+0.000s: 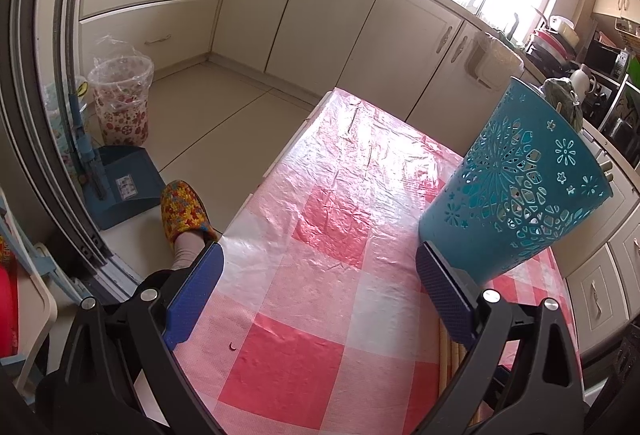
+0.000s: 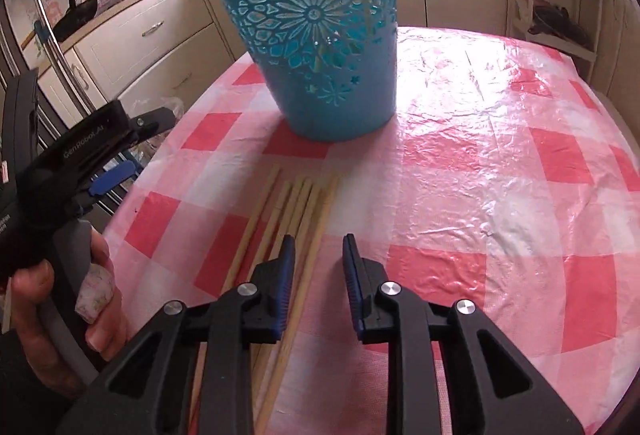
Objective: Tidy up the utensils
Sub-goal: 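Move the open right gripper back to the stick bundle, then close the left gripper on a wooden stick beside the bundle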
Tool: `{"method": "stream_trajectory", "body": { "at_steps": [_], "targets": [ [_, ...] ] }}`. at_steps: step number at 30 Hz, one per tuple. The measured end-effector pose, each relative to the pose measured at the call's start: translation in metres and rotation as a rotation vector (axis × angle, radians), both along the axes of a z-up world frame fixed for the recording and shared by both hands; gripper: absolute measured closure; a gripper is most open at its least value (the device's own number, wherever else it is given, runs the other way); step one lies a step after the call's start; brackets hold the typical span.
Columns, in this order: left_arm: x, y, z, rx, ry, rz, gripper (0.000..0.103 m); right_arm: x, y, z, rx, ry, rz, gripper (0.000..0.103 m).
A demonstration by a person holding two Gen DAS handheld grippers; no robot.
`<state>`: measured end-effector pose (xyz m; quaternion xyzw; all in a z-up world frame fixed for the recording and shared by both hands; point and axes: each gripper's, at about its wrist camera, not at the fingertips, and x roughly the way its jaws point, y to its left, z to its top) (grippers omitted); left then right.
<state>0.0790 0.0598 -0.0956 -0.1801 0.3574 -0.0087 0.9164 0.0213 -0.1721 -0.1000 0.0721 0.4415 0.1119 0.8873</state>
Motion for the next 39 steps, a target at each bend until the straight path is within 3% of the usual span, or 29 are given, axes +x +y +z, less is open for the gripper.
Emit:
{"method": "stream_trajectory", "body": {
  "at_steps": [3,7,9,17,22,26,30,34,39],
  "targets": [
    [0.0,0.0,0.0,0.002,0.001,0.0,0.01,0.002,0.003,0.0,-0.043,-0.013,0.004,0.078],
    [0.001,-0.004,0.0,0.015,0.01,-0.006,0.01,0.005,0.005,-0.002,-0.162,-0.02,0.044,0.095],
    [0.004,-0.013,0.0,0.053,0.044,-0.056,0.01,0.006,-0.001,-0.001,-0.187,-0.014,0.059,0.095],
    [-0.021,-0.081,0.001,0.308,0.146,-0.301,0.01,0.003,-0.05,-0.003,0.014,0.012,0.003,0.098],
    [-0.026,-0.102,-0.005,0.355,0.195,-0.333,0.013,0.005,-0.061,-0.005,0.077,0.026,-0.002,0.098],
    [-0.022,-0.113,-0.011,0.407,0.239,-0.347,0.024,0.005,-0.061,-0.004,0.095,0.029,0.002,0.096],
    [-0.018,-0.118,-0.008,0.396,0.261,-0.356,0.039,0.003,-0.057,-0.002,0.075,0.023,0.013,0.093],
    [-0.013,-0.122,-0.008,0.386,0.275,-0.365,0.054,0.003,-0.053,-0.001,0.085,0.022,0.024,0.084],
    [-0.009,-0.13,-0.005,0.348,0.283,-0.413,0.089,0.002,-0.049,0.0,0.054,0.017,0.033,0.083]
  ]
}}
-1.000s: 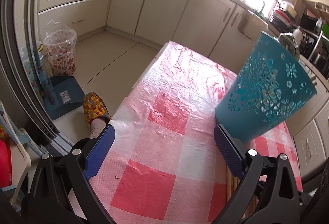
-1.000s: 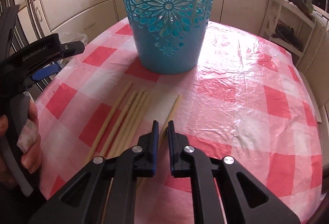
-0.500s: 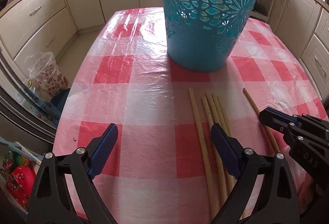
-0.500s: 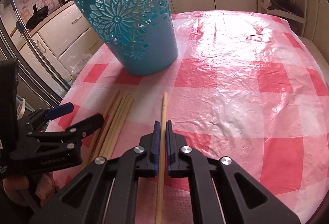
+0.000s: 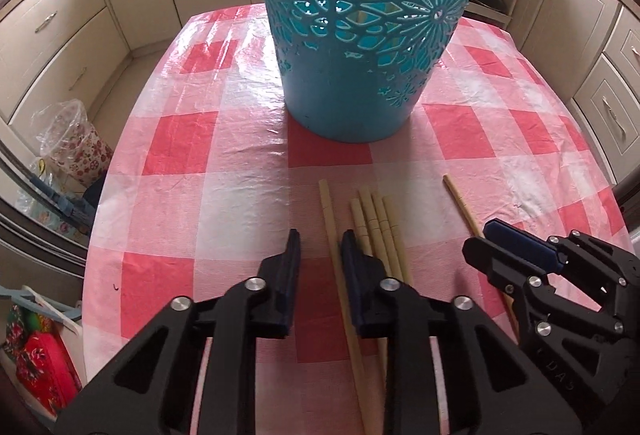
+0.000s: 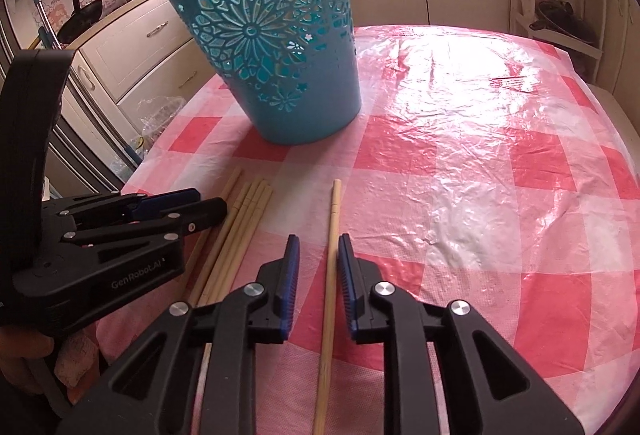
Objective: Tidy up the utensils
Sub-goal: 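Close the left gripper on a wooden stick beside the bundle, then lift the stick over the teal bin and open the left gripper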
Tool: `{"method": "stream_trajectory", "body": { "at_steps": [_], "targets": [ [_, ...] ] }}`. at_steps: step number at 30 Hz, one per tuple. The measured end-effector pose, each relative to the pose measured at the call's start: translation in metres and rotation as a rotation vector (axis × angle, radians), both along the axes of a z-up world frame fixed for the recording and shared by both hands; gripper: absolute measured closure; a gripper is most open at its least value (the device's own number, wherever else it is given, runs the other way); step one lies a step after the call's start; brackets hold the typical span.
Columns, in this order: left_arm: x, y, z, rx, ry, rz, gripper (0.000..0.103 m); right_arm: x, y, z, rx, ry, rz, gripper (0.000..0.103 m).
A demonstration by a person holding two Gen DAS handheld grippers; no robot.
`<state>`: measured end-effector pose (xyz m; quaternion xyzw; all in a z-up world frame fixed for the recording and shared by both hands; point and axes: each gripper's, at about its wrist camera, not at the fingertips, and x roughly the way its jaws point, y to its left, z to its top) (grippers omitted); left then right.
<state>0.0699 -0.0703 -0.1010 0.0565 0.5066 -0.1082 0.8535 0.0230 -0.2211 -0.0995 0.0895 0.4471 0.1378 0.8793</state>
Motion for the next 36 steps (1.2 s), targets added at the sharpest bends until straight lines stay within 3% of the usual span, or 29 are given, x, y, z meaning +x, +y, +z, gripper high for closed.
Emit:
{"method": "stream_trajectory", "body": {
  "at_steps": [5,8,12,14,16,23,28,36],
  "targets": [
    [-0.002,-0.003,-0.001,-0.01,-0.002,-0.011,0.094,0.0,0.002,0.0,-0.017,-0.005,0.002,0.082],
    [-0.002,-0.002,-0.002,-0.026,0.002,0.011,0.093,0.001,0.007,0.0,-0.029,-0.009,0.006,0.08],
    [-0.001,-0.011,-0.001,0.01,0.007,-0.013,0.088,0.002,0.01,0.0,-0.052,-0.006,0.009,0.08],
    [-0.001,-0.011,-0.002,0.015,-0.012,-0.021,0.088,0.003,0.013,0.001,-0.083,0.0,0.006,0.075],
    [-0.003,-0.008,-0.002,0.003,-0.031,-0.025,0.094,0.003,0.015,0.001,-0.102,0.002,0.003,0.074],
    [-0.002,0.021,0.0,-0.176,-0.034,0.001,0.098,0.005,0.025,0.002,-0.147,0.016,0.007,0.069],
    [-0.012,0.047,0.027,-0.27,-0.105,0.011,0.098,0.003,0.029,0.0,-0.181,0.004,0.006,0.067],
    [-0.018,0.077,0.099,-0.358,-0.247,0.037,0.098,-0.004,0.038,-0.004,-0.204,-0.043,0.026,0.058]
  ]
}}
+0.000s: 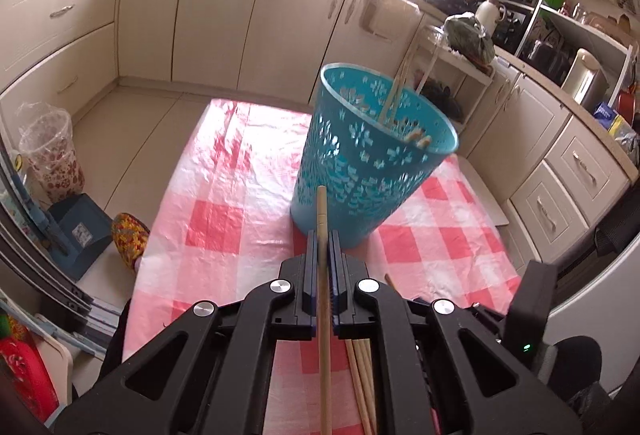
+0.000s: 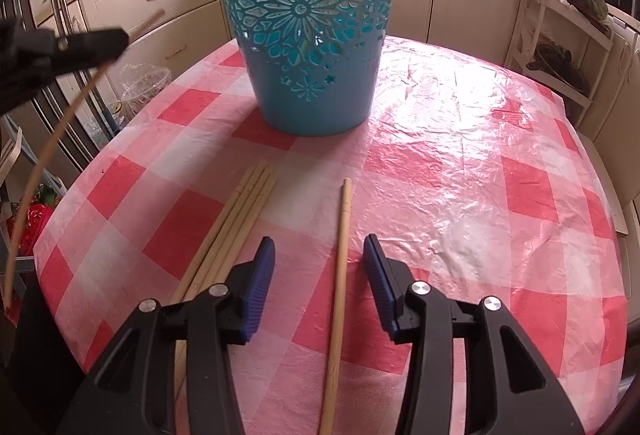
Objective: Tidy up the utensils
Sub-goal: 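Lift the stick over the teal bin and open the left gripper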
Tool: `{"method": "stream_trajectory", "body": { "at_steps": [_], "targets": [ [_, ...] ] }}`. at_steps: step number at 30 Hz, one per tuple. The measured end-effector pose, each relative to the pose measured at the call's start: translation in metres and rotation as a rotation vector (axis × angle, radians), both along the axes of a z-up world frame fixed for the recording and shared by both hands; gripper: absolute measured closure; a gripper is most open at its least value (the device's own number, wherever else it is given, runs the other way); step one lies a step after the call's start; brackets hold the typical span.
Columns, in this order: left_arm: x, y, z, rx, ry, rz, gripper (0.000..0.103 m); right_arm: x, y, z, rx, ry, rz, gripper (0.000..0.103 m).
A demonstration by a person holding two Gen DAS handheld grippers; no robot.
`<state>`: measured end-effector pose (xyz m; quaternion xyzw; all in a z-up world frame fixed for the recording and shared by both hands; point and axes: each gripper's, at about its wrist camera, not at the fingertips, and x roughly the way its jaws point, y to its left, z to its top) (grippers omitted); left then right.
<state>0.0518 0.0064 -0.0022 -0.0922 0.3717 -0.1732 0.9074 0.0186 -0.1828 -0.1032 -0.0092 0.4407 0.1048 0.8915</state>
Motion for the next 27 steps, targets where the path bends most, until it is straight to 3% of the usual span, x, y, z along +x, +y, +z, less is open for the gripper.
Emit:
{"method": "stream_trajectory", "body": {
  "at_steps": [8,14,17,20,27],
  "targets": [
    [0.021,0.0,0.089,-0.08,-0.19,0.018,0.098,0.002,-0.014,0.003,0.095,0.022,-0.022,0.058],
    [0.058,-0.022,0.128,-0.119,-0.308,0.052,0.098,0.004,-0.017,0.004,0.123,0.026,-0.024,0.057],
    [0.075,-0.038,0.136,-0.117,-0.373,0.08,0.098,0.004,-0.019,0.004,0.132,0.025,-0.025,0.057],
    [0.092,-0.057,0.135,-0.066,-0.444,0.119,0.098,0.004,-0.019,0.005,0.139,0.025,-0.025,0.056],
    [0.129,-0.078,0.104,-0.033,-0.423,0.158,0.098,0.009,-0.014,0.005,0.12,0.023,-0.019,0.054]
  ]
}}
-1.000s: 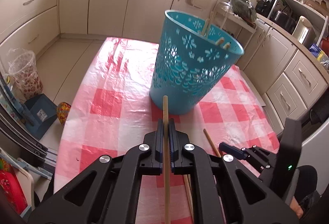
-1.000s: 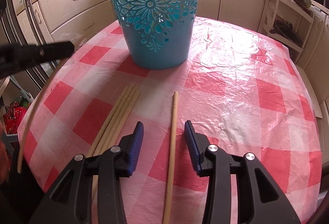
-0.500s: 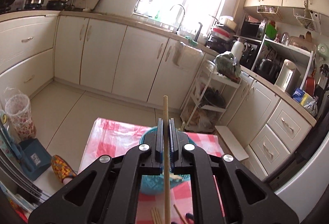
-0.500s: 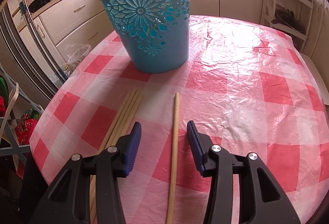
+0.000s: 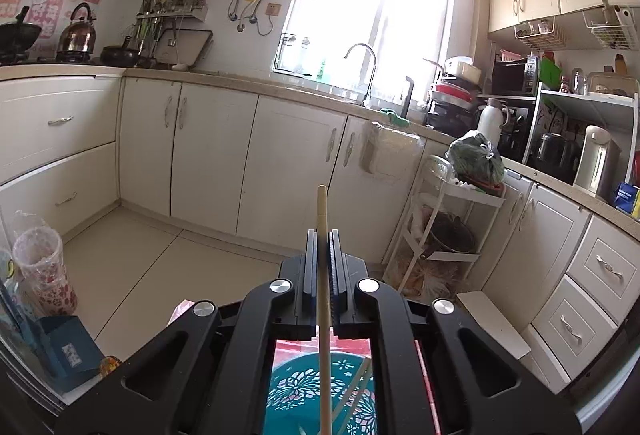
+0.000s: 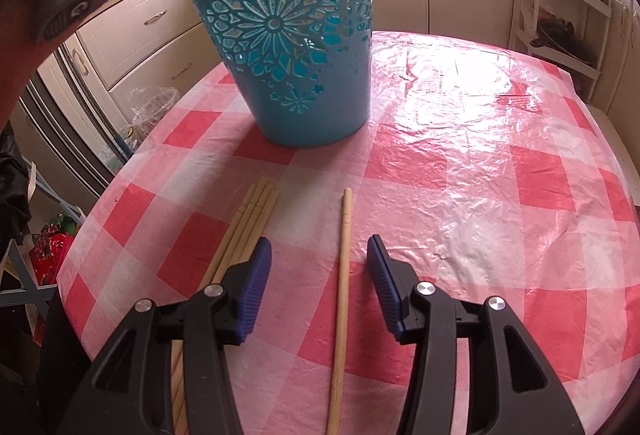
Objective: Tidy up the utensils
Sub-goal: 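Lift the stick over the teal bin and open the left gripper, then close the right gripper on a loose wooden stick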
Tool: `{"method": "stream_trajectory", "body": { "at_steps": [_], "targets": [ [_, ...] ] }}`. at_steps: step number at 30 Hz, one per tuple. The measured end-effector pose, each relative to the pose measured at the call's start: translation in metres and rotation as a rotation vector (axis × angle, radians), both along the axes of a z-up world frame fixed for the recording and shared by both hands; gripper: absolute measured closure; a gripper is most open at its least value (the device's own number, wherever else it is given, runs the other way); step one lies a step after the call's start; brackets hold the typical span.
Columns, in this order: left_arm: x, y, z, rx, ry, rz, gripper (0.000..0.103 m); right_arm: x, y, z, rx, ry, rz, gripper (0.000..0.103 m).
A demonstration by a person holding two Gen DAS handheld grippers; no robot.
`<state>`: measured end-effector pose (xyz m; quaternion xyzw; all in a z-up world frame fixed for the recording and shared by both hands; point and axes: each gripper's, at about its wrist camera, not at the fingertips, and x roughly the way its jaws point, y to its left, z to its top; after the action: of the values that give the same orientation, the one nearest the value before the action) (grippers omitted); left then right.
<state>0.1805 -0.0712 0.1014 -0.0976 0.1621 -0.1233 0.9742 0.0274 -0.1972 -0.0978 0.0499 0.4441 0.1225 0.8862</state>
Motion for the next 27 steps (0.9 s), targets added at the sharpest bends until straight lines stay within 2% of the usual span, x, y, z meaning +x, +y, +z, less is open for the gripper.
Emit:
{"method": "stream_trajectory", "body": {
  "at_steps": [7,14,16,18,21,24,27],
  "targets": [
    [0.0,-0.009,-0.023,0.051,0.006,-0.009,0.098,0.002,0.0,0.0,0.009,0.003,-0.001,0.053],
    [-0.01,-0.015,-0.049,0.146,0.08,-0.054,0.097,0.003,0.0,0.0,0.009,0.004,0.002,0.053],
    [-0.02,-0.01,-0.05,0.157,0.087,-0.048,0.09,0.004,-0.001,0.001,0.013,0.006,0.006,0.053],
    [-0.036,0.002,-0.047,0.144,0.074,-0.022,0.066,0.005,-0.004,0.001,0.034,0.013,0.009,0.053],
    [-0.071,0.03,-0.041,0.115,0.026,0.056,0.042,0.006,-0.014,0.001,0.077,0.028,0.002,0.055],
    [-0.1,0.06,-0.052,0.11,0.027,0.136,0.031,0.005,-0.018,0.0,0.081,0.028,-0.005,0.062],
    [-0.114,0.085,-0.086,0.102,0.118,0.163,0.028,0.004,-0.014,0.0,0.043,0.021,-0.005,0.066]
  ]
}}
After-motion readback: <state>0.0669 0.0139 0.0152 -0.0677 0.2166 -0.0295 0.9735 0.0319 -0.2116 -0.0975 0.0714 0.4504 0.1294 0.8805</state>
